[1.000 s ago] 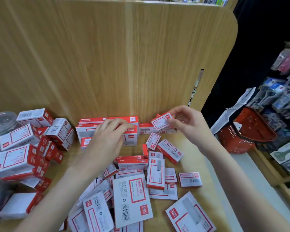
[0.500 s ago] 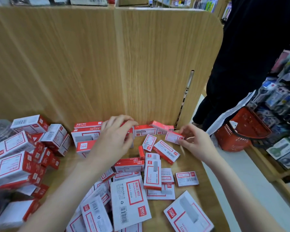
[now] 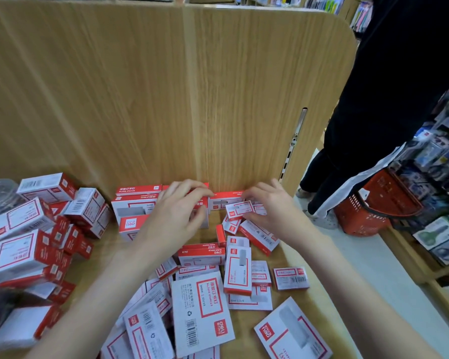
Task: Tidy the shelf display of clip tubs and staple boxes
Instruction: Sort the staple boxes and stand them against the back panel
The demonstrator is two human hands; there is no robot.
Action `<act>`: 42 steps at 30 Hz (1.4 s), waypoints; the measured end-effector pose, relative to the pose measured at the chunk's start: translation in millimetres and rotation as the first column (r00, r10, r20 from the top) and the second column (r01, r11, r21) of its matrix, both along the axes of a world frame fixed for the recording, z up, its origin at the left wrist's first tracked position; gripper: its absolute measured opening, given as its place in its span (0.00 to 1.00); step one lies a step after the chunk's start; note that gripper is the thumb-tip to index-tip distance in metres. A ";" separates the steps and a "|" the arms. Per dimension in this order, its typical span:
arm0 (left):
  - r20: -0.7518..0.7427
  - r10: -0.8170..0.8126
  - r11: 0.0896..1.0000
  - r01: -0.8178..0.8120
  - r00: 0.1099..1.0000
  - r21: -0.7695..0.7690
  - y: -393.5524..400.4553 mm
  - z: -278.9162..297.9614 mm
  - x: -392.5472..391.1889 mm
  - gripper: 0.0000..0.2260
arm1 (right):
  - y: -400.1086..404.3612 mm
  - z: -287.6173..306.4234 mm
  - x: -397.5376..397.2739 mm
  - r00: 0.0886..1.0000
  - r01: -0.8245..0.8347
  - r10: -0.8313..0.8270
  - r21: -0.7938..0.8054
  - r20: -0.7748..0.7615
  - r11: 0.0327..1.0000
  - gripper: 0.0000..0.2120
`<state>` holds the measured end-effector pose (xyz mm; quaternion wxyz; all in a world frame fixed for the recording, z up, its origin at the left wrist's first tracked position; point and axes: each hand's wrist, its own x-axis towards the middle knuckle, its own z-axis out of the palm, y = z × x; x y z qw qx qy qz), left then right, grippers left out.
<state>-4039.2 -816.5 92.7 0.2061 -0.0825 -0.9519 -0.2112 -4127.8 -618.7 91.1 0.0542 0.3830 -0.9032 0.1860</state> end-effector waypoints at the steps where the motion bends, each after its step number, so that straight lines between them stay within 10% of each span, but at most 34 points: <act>1: 0.002 -0.002 1.000 0.002 1.000 0.001 -0.6 0.0 0.2 0.18 | -3.3 0.3 -1.2 1.000 0.006 -0.006 0.047 -0.013 0.999 0.17; 11: -0.005 0.006 0.998 -0.006 1.000 0.062 0.2 -0.8 1.8 0.18 | -13.1 2.0 -1.2 1.000 -0.005 0.006 0.090 -0.008 0.996 0.16; 15: 0.011 0.011 0.997 -0.012 1.000 0.073 -0.2 -0.2 1.3 0.19 | 5.2 22.6 -6.2 0.988 0.126 -0.106 -0.188 0.109 0.974 0.10; 23: 0.010 0.015 0.998 -0.016 1.000 0.062 0.7 -1.2 1.1 0.19 | 46.0 23.6 -8.7 0.904 0.213 -0.176 -0.054 0.391 0.975 0.04; 29: 0.030 0.025 0.998 -0.027 0.999 0.058 1.0 -0.7 1.1 0.16 | 46.4 6.5 -5.9 0.920 0.296 -0.294 0.031 0.257 0.955 0.05; 42: 0.026 0.023 0.997 -0.025 0.999 0.069 0.2 -1.1 1.0 0.15 | -21.3 -5.2 16.0 0.996 -0.034 0.029 0.059 0.084 0.998 0.14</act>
